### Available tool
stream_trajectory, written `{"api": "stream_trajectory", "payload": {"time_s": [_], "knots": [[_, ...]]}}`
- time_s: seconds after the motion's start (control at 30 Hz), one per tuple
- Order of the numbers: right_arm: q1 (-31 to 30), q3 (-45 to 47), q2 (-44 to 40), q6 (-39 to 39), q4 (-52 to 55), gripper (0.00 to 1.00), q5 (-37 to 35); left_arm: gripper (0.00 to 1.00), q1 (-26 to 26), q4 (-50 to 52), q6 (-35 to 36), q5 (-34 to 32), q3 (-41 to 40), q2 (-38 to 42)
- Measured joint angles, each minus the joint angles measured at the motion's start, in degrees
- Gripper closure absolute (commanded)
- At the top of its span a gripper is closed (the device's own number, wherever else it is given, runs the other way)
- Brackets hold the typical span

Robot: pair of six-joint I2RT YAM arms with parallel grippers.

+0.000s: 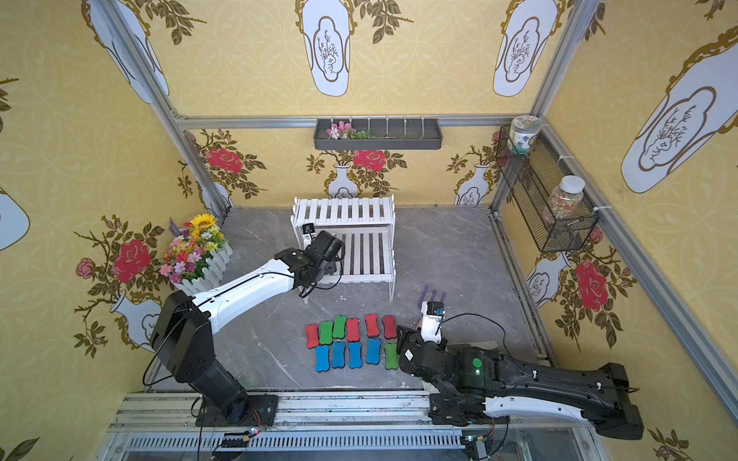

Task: Remove the whiteboard erasers from the shelf
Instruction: Pick up the whiteboard eraser from the shelf.

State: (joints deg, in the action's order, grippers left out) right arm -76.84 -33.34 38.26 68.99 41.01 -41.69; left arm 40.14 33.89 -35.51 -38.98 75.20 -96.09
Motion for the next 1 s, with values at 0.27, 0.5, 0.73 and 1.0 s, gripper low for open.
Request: {"api": "stream_trajectory", "payload": {"time_s": [0.27,0.5,0.73,1.0], "knots": [[0.00,0.00,-0.72,0.39,1.25,0.36,-0.37,0.43,-0.04,0.00,0.55,-0.07,-0.35,-0.20],[0.00,0.00,-0.68,1.11,1.29,0.36,-0.39,0.35,-0.04,-0.02,0.57,0.61,-0.37,0.00],[0.00,0.20,-0.68,1.27,1.36,0.36,-0.37,0.34,-0.04,0.04,0.61,0.81,0.37,1.25],[0.00,0.50,-0.28,1.42,1.36,0.36,-0.35,0.34,-0.04,-0.02,0.83,1.11,0.11,1.18]]}}
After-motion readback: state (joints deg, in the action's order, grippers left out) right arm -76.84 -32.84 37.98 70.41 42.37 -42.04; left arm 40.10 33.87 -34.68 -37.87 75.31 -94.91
